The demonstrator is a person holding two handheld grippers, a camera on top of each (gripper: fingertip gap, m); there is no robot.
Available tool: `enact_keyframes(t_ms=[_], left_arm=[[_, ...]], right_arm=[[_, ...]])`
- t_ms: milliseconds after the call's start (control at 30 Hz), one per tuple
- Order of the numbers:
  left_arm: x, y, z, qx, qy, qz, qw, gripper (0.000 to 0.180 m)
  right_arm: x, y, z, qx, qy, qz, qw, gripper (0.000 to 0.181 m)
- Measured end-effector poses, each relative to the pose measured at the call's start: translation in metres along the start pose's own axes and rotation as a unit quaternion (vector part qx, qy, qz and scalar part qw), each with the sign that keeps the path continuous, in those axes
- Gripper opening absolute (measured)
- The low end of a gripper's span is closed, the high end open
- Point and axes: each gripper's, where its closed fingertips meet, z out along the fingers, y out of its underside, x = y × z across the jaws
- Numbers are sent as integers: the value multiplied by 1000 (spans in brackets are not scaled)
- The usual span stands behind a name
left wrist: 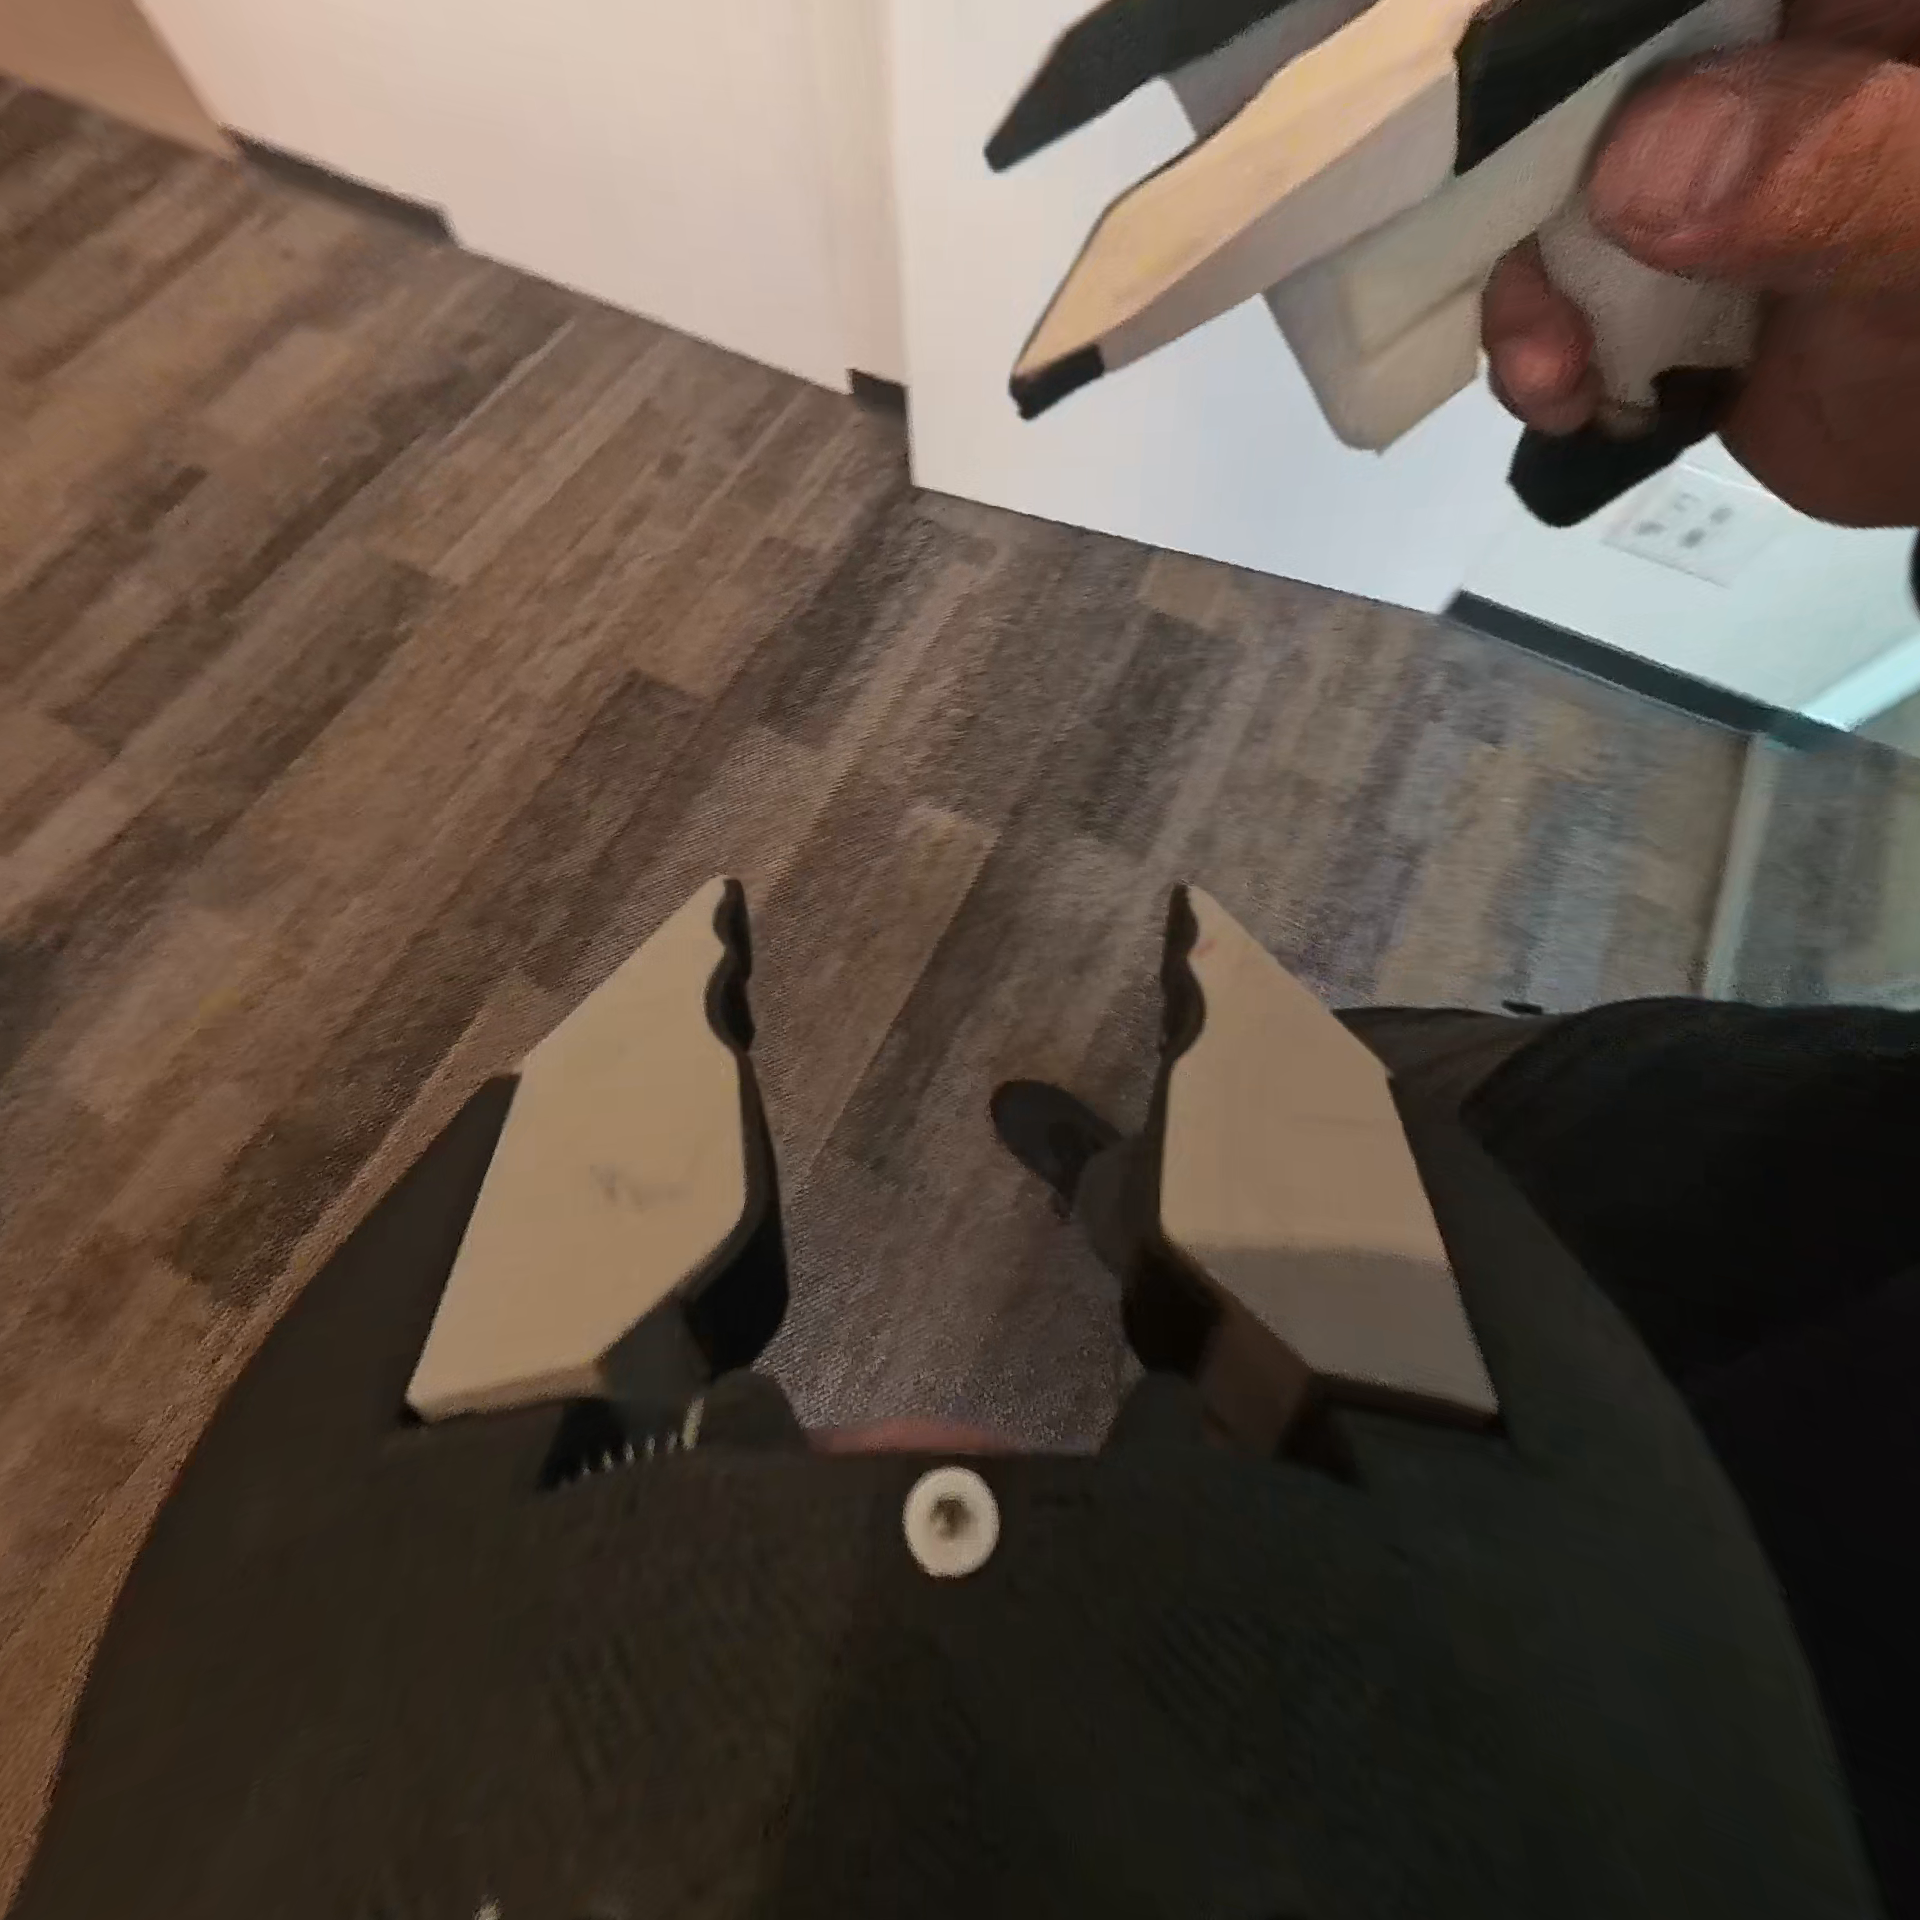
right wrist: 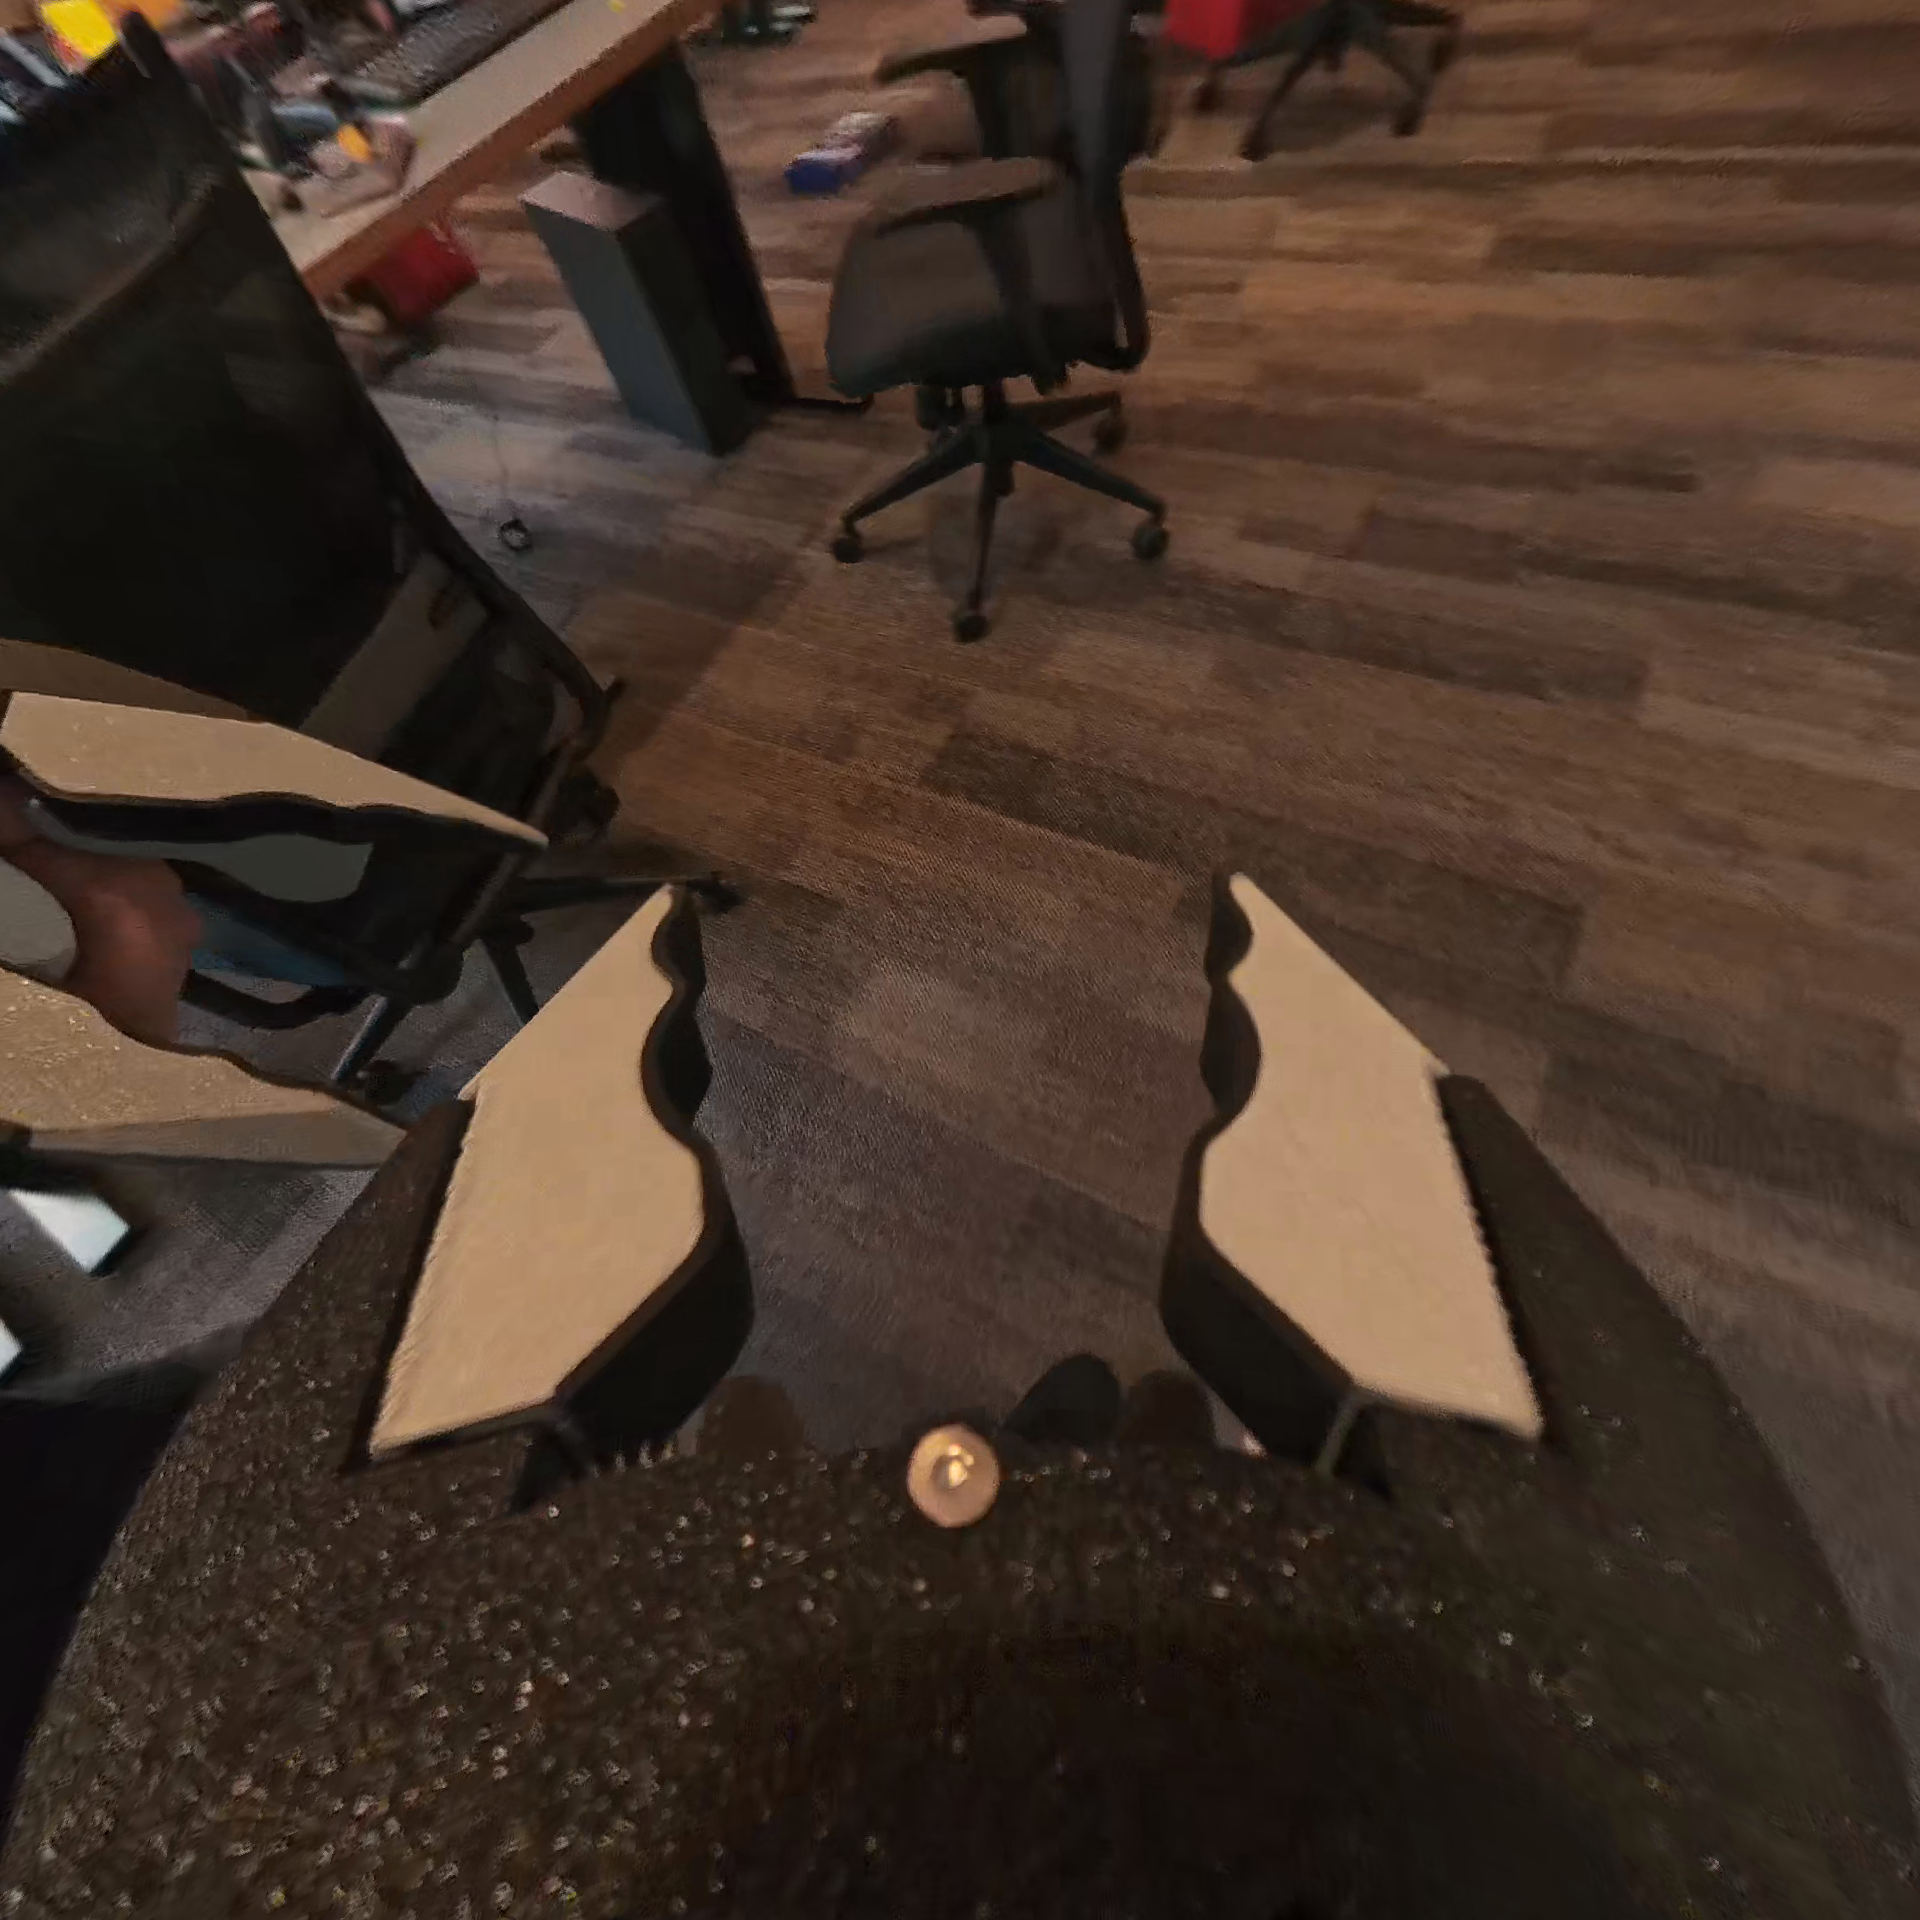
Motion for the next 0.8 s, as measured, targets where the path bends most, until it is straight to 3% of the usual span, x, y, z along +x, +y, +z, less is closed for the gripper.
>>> enact_keyframes(t_ms=[133,267,367,433,600,700,733,800], left_arm=[[-107,-49,23,-6,-61,-62,996,80],[-209,-75,48,40,-122,-88,988,75],[-281,-76,85,43,-141,-98,984,70],[-326,-85,109,59,-134,-91,985,55],[-461,-120,162,100,-106,-30,989,45],[-543,-170,174,113,-78,19,990,31],[-570,-189,177,120,-72,24,990,33],[-625,-222,188,125,-64,-1,990,65]], right_arm=[[29,-106,76,19,-47,-86,995,96],[55,-178,171,45,-83,-103,990,99],[91,-179,269,-34,-63,-97,993,108],[113,-192,322,-61,-24,-121,990,108],[141,-300,403,78,39,-219,972,102],[159,-351,443,74,34,-185,979,107],[169,-362,458,63,35,-163,984,108],[196,-374,489,39,40,-117,992,110]])
